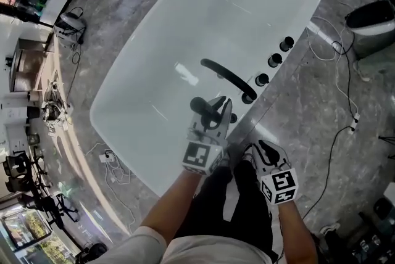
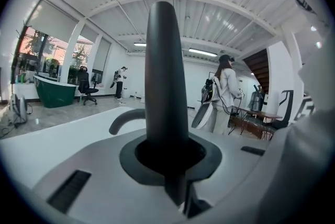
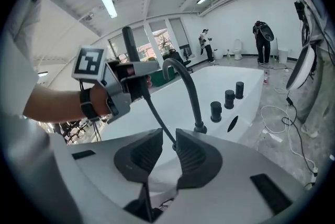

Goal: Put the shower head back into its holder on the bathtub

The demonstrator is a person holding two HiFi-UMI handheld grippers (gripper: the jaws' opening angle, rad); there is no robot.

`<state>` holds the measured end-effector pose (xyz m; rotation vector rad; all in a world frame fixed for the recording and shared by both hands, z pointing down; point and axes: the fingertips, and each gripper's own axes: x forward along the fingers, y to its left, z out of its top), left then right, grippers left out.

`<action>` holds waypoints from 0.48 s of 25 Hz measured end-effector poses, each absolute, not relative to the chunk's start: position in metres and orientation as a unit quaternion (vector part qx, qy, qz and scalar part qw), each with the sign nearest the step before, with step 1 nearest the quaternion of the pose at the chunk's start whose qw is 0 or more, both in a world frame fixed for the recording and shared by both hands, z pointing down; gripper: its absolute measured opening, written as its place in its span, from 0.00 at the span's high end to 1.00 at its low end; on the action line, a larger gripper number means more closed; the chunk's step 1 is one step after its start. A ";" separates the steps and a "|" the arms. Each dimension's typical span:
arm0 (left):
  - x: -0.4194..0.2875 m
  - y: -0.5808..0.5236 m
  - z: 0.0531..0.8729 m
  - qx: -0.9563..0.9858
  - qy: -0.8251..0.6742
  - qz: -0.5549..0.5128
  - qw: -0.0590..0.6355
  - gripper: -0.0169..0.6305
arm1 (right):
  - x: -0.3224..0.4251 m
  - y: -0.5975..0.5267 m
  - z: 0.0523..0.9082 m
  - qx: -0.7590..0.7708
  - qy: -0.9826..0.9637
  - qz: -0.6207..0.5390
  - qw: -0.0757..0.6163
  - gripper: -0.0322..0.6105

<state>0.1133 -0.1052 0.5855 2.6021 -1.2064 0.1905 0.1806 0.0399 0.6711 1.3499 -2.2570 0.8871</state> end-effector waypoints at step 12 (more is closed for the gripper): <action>0.149 -0.091 0.717 0.903 -0.410 0.082 0.100 0.91 | 0.205 0.045 0.746 0.499 -0.790 0.306 0.180 0.82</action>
